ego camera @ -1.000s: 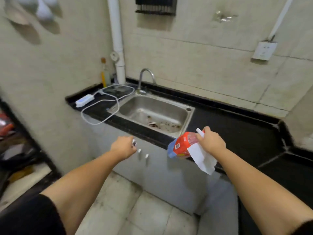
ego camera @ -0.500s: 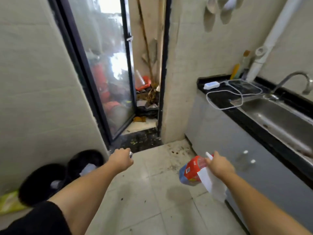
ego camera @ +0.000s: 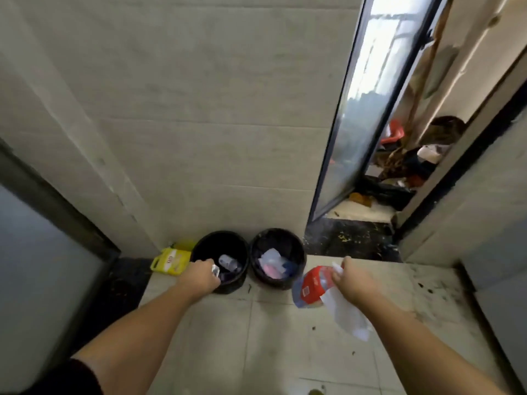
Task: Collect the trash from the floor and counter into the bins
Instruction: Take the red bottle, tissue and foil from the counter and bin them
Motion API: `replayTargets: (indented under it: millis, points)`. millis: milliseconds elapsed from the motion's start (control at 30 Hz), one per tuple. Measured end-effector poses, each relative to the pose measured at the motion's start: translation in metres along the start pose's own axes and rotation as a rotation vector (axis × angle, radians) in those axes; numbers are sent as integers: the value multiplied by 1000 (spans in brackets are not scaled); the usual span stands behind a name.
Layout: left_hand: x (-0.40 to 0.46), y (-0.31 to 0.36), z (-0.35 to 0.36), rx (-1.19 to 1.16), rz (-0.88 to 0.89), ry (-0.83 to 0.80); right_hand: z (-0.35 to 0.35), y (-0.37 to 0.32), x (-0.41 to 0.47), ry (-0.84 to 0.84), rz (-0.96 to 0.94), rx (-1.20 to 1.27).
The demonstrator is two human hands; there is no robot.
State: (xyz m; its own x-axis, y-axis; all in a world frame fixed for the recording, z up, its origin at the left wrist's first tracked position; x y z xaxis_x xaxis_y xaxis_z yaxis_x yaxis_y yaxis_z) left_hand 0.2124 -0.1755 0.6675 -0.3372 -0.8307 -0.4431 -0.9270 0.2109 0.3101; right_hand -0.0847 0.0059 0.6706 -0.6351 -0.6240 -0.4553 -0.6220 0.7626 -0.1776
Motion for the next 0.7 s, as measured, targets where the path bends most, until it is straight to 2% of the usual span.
replayTargets:
  millis: [200,367,533,700]
  points:
    - [47,-83,6,-292,-185,-57,43,-134,74,-100,-150,-145]
    - [102,-127,4,-605,-381,4,92,-224,150,-281,-284,-213]
    - [176,-174,33,-724,-531,-2,162,-285,221,-355,-409,-332]
    - [250,-210,103,-775,-583,-52,276,-313,287,-466,-388,-343]
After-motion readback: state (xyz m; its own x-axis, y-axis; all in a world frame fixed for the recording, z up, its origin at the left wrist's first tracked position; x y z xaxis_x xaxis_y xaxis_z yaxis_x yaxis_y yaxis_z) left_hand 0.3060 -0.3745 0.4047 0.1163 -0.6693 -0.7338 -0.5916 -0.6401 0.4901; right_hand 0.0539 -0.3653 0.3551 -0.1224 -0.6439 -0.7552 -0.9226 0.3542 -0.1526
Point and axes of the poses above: each hand's wrist, its own x-axis towards the middle knuckle, its own z-axis out of the palm, y = z × x, the point moved 8 cm from there along x, towards the middle knuckle, and after that the axes turned 7 degrees about -x, right-handed, at the moved point
